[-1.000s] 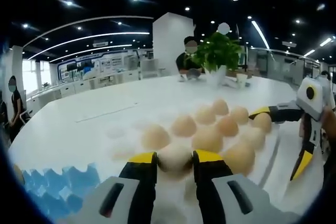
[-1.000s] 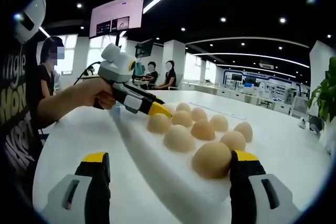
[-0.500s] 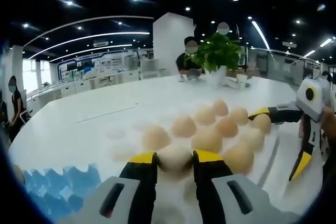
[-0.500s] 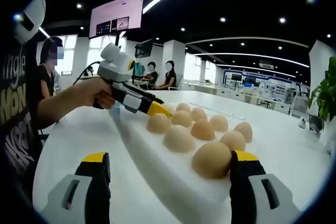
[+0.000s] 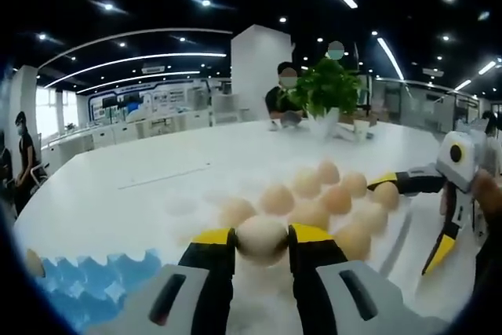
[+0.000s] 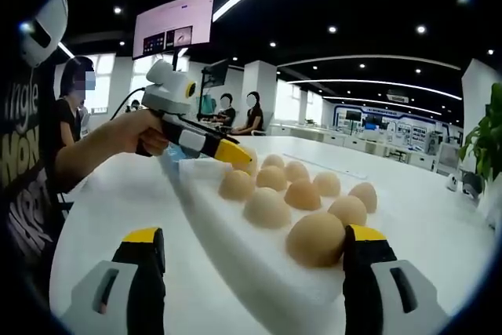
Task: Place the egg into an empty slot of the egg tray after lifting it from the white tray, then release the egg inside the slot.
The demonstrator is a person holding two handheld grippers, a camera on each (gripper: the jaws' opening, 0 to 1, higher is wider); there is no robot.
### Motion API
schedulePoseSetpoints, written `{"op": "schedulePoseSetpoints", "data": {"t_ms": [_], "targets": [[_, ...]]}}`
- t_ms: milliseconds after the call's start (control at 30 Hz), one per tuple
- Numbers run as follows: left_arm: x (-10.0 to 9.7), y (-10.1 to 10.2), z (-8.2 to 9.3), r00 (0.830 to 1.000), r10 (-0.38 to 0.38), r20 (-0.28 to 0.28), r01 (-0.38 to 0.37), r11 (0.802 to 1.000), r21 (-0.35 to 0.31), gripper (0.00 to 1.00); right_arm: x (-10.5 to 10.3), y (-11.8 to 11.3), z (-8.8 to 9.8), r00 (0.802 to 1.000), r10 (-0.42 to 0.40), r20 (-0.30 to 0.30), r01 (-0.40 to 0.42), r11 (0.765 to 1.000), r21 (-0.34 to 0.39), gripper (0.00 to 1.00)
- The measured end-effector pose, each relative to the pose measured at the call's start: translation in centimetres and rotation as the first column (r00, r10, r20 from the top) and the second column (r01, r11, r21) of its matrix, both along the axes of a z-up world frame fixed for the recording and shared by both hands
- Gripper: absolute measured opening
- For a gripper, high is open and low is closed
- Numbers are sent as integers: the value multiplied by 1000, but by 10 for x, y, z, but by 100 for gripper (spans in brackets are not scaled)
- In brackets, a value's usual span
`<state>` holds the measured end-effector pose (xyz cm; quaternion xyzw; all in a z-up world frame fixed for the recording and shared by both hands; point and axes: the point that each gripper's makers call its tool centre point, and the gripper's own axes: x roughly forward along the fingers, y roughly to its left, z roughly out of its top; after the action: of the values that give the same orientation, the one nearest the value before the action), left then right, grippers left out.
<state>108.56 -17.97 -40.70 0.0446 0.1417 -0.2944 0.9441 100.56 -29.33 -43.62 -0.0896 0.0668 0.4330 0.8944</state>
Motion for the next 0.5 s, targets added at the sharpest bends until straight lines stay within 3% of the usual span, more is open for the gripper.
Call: {"op": "schedulePoseSetpoints", "data": {"t_ms": [500], "targets": [[-4, 24, 9, 999, 45, 27, -46, 999, 18, 27, 0, 0, 0, 1000, 0, 2, 0, 1000, -6, 99]]}}
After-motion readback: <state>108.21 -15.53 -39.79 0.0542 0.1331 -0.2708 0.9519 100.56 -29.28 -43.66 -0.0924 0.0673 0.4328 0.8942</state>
